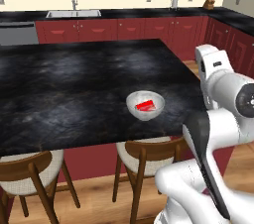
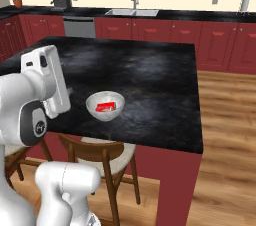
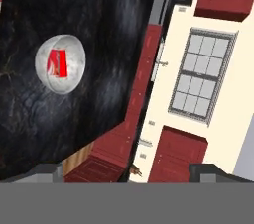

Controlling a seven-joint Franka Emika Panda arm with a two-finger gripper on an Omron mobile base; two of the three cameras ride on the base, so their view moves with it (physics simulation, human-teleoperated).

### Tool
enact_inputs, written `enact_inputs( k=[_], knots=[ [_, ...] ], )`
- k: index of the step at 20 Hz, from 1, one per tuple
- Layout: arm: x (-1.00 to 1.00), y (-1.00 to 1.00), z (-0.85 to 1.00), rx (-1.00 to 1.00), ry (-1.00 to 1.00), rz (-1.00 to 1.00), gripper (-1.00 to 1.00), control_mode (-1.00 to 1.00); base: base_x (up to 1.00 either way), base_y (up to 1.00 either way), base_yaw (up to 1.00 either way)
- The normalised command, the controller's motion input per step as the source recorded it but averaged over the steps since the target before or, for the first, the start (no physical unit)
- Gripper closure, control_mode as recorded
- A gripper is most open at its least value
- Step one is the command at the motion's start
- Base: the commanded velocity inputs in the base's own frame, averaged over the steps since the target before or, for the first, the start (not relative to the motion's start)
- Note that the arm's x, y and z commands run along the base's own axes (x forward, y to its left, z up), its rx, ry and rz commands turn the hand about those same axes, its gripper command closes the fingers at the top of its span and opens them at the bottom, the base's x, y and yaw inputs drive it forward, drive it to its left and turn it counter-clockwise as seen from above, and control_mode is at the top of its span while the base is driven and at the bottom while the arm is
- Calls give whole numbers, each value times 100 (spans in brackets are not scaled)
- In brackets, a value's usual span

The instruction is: Open the fridge, grab two sodas, and place both sodas inside the bowl with ice on the dining counter.

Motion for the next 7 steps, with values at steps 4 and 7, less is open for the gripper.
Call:
enact_inputs(
  k=[4,7],
  knots=[
    [-74,0,42,0,0,0,-100,-100,0,0,0],
    [-92,9,0,0,0,0,-100,-100,0,0,0]
  ],
)
